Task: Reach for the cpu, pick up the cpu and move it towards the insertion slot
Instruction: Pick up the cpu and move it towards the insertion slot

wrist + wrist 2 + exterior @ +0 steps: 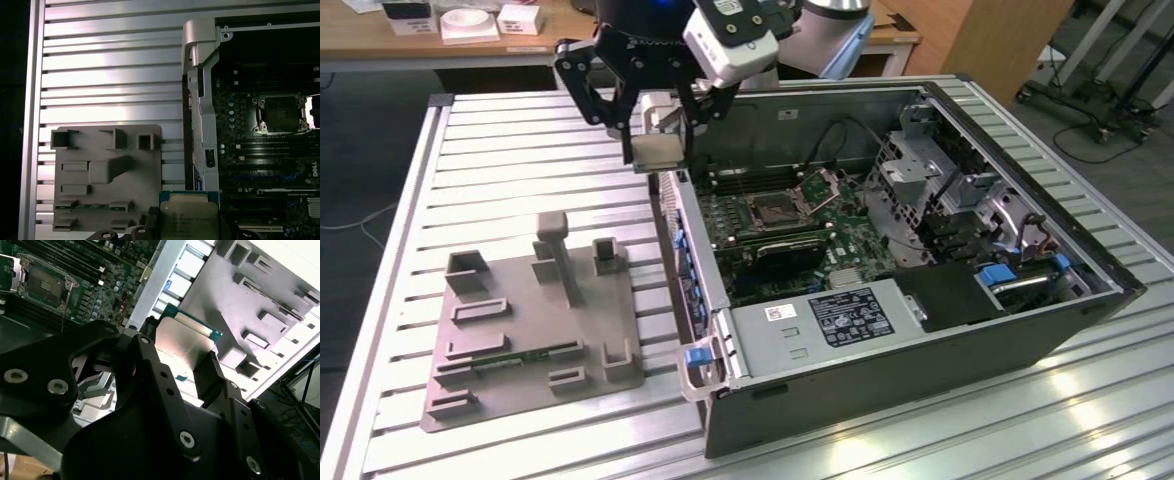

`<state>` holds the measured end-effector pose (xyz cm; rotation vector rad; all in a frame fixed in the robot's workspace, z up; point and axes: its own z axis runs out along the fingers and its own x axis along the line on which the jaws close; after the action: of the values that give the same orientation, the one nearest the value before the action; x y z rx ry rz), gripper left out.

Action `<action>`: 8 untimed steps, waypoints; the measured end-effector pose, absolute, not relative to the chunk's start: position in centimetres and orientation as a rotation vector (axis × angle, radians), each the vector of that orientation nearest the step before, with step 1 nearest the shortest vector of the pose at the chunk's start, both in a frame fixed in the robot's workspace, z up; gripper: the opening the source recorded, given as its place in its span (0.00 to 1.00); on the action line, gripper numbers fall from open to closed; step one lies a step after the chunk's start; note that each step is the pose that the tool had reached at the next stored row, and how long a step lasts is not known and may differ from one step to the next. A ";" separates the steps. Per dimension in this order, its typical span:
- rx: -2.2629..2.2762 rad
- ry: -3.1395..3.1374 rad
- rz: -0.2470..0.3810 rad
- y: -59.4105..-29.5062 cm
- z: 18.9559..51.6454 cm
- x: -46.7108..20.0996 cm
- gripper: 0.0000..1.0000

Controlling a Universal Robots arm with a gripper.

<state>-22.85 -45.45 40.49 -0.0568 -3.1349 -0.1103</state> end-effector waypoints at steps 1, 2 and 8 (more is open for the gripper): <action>-0.057 -3.135 -0.110 -45.4 40.5 -22.7 0.54; -0.057 -3.135 -0.110 -45.4 40.5 -22.6 0.54; -0.057 -3.135 -0.110 -45.4 40.5 -21.8 0.54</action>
<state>-21.75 -45.45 40.49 -0.0567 -3.1349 -0.1103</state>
